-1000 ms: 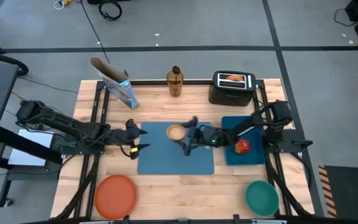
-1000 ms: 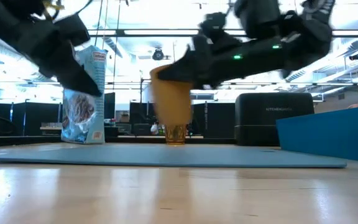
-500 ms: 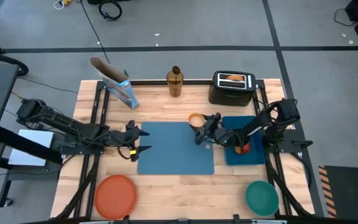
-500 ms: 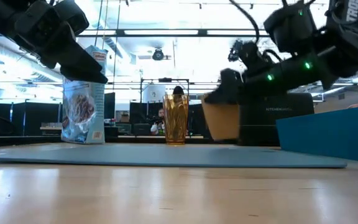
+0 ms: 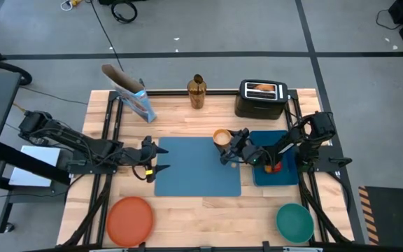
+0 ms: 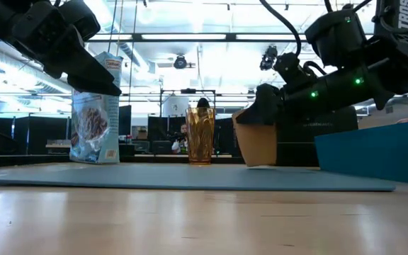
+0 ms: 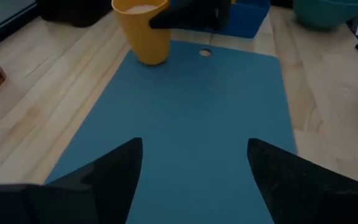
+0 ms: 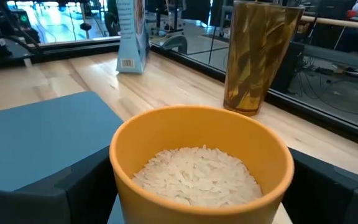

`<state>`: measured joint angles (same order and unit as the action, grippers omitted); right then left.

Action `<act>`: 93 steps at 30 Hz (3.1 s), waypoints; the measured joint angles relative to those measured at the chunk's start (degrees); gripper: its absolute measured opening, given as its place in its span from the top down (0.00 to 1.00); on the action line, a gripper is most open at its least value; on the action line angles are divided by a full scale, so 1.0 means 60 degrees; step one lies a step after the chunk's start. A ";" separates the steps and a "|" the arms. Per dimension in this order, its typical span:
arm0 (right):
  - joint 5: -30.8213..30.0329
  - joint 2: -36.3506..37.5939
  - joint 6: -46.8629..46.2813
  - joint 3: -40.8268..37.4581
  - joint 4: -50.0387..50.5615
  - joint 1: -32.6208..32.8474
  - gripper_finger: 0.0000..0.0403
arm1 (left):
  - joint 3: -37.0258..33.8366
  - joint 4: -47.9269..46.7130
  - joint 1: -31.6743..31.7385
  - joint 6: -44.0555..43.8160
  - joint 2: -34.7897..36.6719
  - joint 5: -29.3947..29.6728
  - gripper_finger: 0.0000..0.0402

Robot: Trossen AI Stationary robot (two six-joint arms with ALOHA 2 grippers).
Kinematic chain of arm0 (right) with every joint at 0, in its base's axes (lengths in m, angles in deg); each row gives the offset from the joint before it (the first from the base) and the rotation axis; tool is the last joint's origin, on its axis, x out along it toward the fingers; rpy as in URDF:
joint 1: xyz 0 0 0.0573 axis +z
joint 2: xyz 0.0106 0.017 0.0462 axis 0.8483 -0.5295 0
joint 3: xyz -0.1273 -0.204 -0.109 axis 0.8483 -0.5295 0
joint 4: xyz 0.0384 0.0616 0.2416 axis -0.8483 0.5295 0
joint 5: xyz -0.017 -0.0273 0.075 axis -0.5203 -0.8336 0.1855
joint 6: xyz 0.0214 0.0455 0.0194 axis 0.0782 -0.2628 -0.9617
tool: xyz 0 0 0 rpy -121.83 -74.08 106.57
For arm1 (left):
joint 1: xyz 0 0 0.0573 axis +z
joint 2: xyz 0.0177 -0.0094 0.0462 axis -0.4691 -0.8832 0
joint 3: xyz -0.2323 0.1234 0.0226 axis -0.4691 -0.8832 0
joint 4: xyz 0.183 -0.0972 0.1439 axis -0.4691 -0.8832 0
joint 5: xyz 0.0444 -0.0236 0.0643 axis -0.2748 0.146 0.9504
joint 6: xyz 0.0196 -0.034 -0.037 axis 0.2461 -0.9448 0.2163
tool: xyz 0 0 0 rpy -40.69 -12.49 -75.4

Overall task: Arrange a breakfast setting
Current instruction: Put the yellow cup on the light blue mat, then put the green bowl on the light blue mat

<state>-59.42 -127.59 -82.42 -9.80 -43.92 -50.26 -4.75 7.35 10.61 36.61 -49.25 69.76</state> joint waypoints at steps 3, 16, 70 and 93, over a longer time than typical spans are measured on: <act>-0.0002 0.0000 0.0019 0.0000 0.0049 -0.0004 0.02 | 0.0000 -0.0004 0.0007 0.0007 0.0000 0.0000 0.26; 0.0442 0.0627 -0.0325 0.0007 0.1532 0.0078 0.01 | 0.0000 -0.0095 -0.0004 -0.0003 0.0000 -0.0001 0.26; 0.9658 0.1868 -1.5645 0.8160 2.2135 0.5524 0.09 | -0.0011 0.1417 -0.0179 0.1001 0.0000 0.0104 0.26; 1.0357 -0.1054 -1.9221 0.8156 1.9256 0.7530 0.51 | -0.0011 0.1557 -0.0769 0.0572 0.0000 -0.0087 0.26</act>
<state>2.72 -133.92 -197.75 39.14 71.62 -5.08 -4.81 16.70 6.00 40.04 -49.25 69.24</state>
